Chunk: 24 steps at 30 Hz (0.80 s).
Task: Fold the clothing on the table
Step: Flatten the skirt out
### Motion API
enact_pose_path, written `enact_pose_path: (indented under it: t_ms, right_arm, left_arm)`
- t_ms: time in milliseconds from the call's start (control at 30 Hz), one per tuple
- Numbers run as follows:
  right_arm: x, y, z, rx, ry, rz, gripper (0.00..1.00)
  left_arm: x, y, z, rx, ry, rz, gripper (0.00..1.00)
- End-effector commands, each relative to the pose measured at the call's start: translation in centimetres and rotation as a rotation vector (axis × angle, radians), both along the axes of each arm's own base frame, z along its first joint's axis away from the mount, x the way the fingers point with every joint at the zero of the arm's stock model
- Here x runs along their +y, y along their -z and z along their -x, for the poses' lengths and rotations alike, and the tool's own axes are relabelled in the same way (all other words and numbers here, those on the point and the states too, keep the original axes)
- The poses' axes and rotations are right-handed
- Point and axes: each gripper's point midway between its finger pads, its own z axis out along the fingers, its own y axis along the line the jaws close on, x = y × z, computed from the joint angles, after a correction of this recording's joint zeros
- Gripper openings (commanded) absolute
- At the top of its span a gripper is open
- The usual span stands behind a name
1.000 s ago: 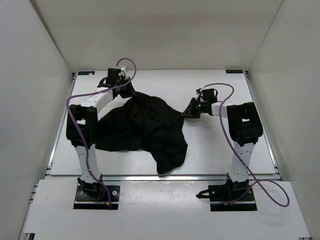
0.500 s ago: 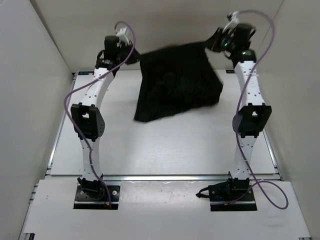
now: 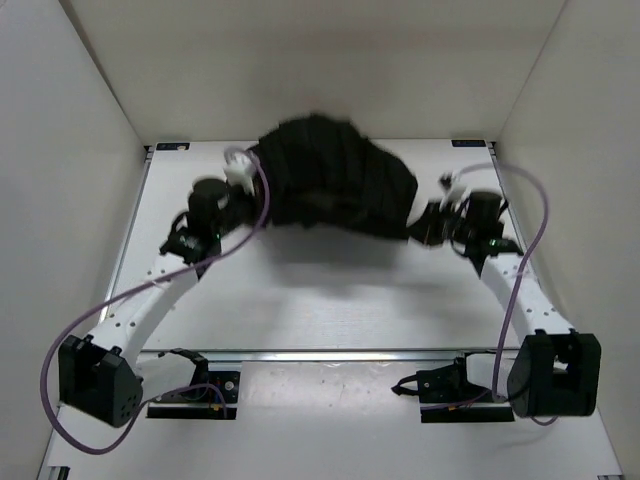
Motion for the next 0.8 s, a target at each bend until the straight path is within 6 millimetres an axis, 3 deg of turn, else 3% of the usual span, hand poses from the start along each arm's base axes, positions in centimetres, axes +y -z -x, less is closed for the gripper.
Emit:
enact_pose_path:
  t_ms: [0, 33, 67, 133, 333, 433, 567, 633, 733, 767]
  right_arm:
    - [-0.3, 8.7, 6.6, 0.176, 0.027, 0.021, 0.0]
    - [0.3, 9.6, 8.1, 0.209, 0.009, 0.015, 0.0]
    - [1.0, 11.0, 10.2, 0.243, -0.01, 0.006, 0.0]
    - [1.2, 12.9, 12.8, 0.316, 0.006, -0.029, 0.0]
    - [2.7, 13.6, 14.3, 0.391, -0.038, -0.087, 0.0]
    - [3.0, 14.5, 14.8, 0.447, -0.063, -0.112, 0.0]
    - [2.2, 13.5, 13.0, 0.382, -0.022, -0.056, 0.0]
    - [1.1, 12.7, 10.9, 0.349, 0.024, -0.06, 0.0]
    - [-0.2, 10.1, 6.3, 0.285, 0.05, -0.033, 0.0]
    - [-1.2, 8.4, 3.6, 0.241, 0.062, -0.014, 0.0]
  left_arm:
    - [3.5, 11.7, 4.8, 0.236, -0.105, -0.128, 0.0]
    - [3.9, 13.9, 7.4, 0.304, -0.09, -0.13, 0.0]
    - [4.3, 14.0, 8.5, 0.31, -0.092, -0.114, 0.0]
    - [5.1, 17.5, 11.7, 0.433, -0.082, -0.107, 0.0]
    - [3.7, 20.7, 14.8, 0.566, 0.039, -0.104, 0.0]
    - [3.1, 20.8, 14.3, 0.566, 0.046, -0.065, 0.0]
    - [4.6, 20.9, 12.3, 0.574, -0.045, -0.044, 0.0]
    - [4.7, 19.5, 9.9, 0.535, -0.068, -0.015, 0.0]
    - [4.0, 16.3, 4.7, 0.445, -0.073, -0.012, 0.0]
    - [3.6, 17.1, 3.2, 0.458, -0.064, -0.04, 0.0]
